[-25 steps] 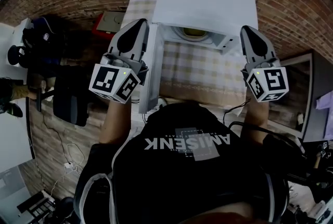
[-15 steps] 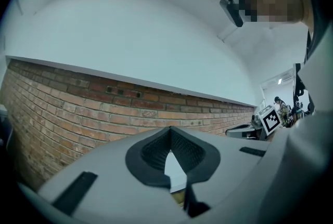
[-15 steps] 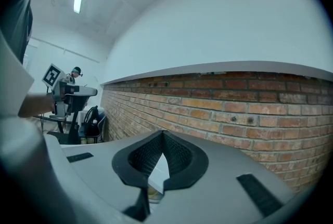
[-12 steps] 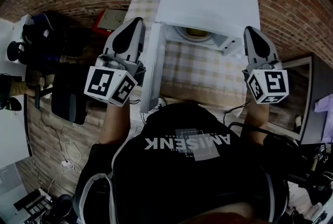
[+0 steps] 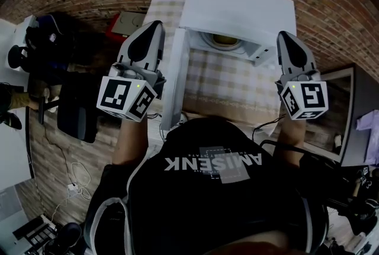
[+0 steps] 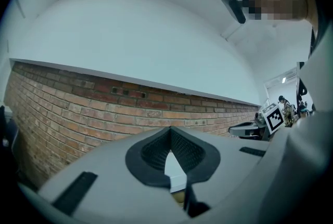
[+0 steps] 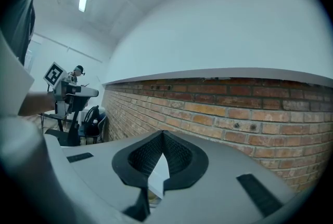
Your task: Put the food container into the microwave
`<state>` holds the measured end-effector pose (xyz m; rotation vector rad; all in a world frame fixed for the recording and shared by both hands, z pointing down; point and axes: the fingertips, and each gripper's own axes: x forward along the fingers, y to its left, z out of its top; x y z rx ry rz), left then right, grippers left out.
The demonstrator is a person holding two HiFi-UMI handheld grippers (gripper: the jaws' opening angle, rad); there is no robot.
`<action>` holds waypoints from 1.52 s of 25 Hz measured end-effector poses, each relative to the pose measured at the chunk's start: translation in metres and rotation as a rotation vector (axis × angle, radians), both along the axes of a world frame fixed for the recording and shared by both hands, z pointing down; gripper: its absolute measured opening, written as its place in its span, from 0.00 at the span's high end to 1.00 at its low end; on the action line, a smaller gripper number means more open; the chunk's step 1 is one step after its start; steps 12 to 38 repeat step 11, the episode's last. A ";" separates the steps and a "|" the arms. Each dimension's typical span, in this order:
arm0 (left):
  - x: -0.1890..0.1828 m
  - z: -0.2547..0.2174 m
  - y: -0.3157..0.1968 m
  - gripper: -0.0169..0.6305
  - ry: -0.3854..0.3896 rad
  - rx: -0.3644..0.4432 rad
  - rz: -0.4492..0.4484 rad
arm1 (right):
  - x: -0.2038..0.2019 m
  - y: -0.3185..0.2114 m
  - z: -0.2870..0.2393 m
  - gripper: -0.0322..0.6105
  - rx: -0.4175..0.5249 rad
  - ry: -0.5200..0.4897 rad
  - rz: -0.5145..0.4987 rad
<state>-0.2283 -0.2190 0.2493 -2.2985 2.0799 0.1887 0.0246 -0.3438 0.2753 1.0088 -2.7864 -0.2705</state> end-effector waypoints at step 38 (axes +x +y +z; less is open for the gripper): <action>0.006 -0.002 0.001 0.95 -0.016 -0.001 0.023 | 0.003 0.004 0.002 0.89 -0.004 0.014 -0.014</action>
